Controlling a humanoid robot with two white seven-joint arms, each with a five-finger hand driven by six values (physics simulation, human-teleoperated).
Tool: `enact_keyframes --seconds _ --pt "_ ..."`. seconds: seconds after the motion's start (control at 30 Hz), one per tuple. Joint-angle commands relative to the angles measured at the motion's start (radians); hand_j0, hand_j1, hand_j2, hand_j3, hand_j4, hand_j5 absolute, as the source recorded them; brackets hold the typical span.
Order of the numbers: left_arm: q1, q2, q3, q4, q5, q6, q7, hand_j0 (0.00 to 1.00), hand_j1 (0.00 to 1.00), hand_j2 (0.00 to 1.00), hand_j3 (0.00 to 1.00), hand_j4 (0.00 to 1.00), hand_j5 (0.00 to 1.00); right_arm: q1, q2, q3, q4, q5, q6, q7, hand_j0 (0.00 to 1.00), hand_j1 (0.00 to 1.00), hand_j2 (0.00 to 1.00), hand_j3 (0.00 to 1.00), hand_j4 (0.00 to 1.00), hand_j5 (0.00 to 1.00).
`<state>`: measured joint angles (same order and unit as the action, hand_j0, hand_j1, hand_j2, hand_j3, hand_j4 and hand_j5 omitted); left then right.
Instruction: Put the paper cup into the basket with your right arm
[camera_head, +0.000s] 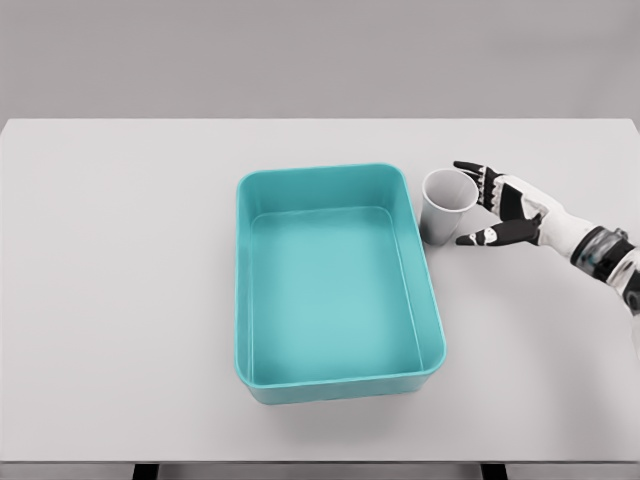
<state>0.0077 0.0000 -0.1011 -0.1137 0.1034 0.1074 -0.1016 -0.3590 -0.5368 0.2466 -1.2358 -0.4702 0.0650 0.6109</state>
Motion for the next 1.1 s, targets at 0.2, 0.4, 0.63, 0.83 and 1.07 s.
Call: enact_keyframes --seconds 0.2,0.4,0.63,0.83,1.07 --pt "0.0 0.0 0.0 0.0 -0.001 0.0 -0.001 1.0 1.0 1.0 1.0 1.0 1.0 0.0 0.011 0.006 0.032 0.018 -0.12 0.0 1.0 1.0 1.0 1.0 1.0 1.0" --pt "0.0 0.0 0.0 0.0 0.001 0.0 0.0 1.0 1.0 1.0 1.0 1.0 1.0 0.0 0.011 0.028 0.059 0.018 -0.178 0.0 1.0 1.0 1.0 1.0 1.0 1.0" --pt "0.0 0.0 0.0 0.0 -0.001 0.0 -0.001 1.0 1.0 1.0 1.0 1.0 1.0 0.0 0.032 0.036 0.113 0.019 -0.254 0.0 1.0 1.0 1.0 1.0 1.0 1.0" --pt "0.0 0.0 0.0 0.0 -0.001 0.0 0.0 1.0 1.0 1.0 1.0 1.0 1.0 -0.002 0.038 0.036 0.116 0.019 -0.267 0.0 1.0 1.0 1.0 1.0 1.0 1.0" --pt "0.0 0.0 0.0 0.0 0.001 0.0 0.0 1.0 1.0 1.0 1.0 1.0 1.0 -0.018 0.052 0.036 0.139 0.024 -0.272 0.0 1.0 1.0 1.0 1.0 1.0 1.0"
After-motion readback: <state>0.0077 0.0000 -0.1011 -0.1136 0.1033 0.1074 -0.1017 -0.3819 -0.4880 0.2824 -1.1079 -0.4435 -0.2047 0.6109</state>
